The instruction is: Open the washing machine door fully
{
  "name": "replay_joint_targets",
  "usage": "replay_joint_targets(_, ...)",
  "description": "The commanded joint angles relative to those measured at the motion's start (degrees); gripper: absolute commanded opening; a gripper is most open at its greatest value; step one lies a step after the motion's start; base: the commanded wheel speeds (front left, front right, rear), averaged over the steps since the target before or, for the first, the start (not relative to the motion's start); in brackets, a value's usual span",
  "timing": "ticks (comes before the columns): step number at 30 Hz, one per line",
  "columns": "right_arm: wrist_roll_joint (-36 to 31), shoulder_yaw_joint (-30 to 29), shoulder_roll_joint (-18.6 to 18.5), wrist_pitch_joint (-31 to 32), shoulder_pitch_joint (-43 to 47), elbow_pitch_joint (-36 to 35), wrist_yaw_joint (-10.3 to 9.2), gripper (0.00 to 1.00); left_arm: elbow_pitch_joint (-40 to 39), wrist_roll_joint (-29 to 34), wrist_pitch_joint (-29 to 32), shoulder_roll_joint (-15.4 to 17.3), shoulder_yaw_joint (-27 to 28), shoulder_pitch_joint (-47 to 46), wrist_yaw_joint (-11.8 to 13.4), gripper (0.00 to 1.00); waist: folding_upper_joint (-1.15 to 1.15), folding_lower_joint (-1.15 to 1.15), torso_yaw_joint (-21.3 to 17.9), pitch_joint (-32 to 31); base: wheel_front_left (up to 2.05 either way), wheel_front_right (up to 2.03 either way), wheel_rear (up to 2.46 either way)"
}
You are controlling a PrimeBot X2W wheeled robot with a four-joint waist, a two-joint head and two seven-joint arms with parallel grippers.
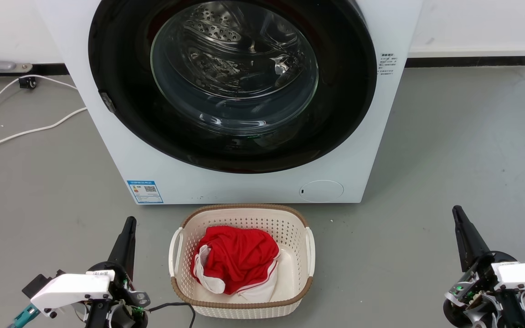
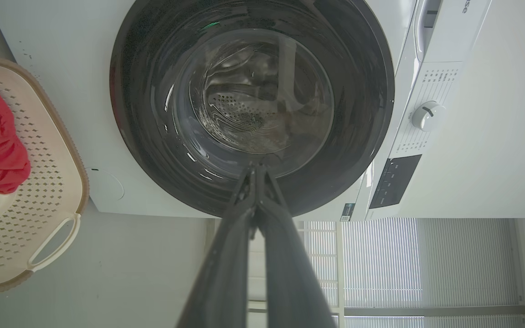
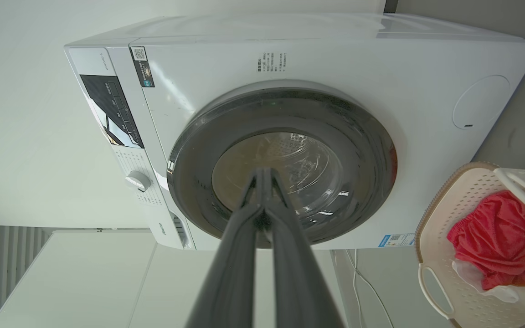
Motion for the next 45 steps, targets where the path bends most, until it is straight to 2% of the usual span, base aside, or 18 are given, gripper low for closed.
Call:
replay_joint_targets(1,-0.38,-0.12,0.14,0.11,-0.78,0.11,0.00,0.00,0.04,0.02,0.32,-0.02,0.16,-0.50,-0.18,0.00,0.00,0.00,0.00,0.00,0.00,0.00,0.00)
replay_joint_targets(17,-0.44,-0.27,0.29,0.31,-0.78,0.12,0.00,0.00,0.04,0.16,0.34,-0.10,0.28,-0.51,-0.19,0.00,0.00,0.00,0.00,0.00,0.00,0.00,0.00)
replay_joint_targets(18,-0.28,-0.21,0.12,0.04,0.07,0.13,0.00,1.00,0.16,0.03,0.14,-0.09,0.07,0.06,0.00,1.00,0.00,0.00,0.00,0.00,0.00,0.00,0.00)
replay_joint_targets(26,-1.33,0.39,0.22,-1.95,0.98,-0.55,0.00,1.00,-0.17,1.08,-1.84,-0.20,-1.78,0.01,0.03,1.00,0.00,0.00,-0.06,0.00,0.00,0.00,0.00)
replay_joint_targets(32,-3.93,0.27,0.27,-3.57,1.29,-1.84,0.00,1.00,-1.61,4.92,-3.50,-0.20,-2.27,-0.32,0.01,1.00,0.00,0.00,-0.06,-0.01,0.00,0.00,0.00)
replay_joint_targets(37,-8.83,0.13,0.30,-4.83,1.44,-3.46,0.00,1.00,-3.60,9.43,-4.78,-0.21,-2.38,-0.63,0.00,1.00,0.00,0.00,-0.04,0.05,0.00,0.00,0.00)
replay_joint_targets(45,-20.50,0.75,0.35,-6.72,1.93,-6.61,0.00,1.00,-6.81,19.27,-6.67,-0.22,-3.13,-1.10,-0.02,1.00,0.00,0.00,0.03,0.19,0.00,0.00,0.00)
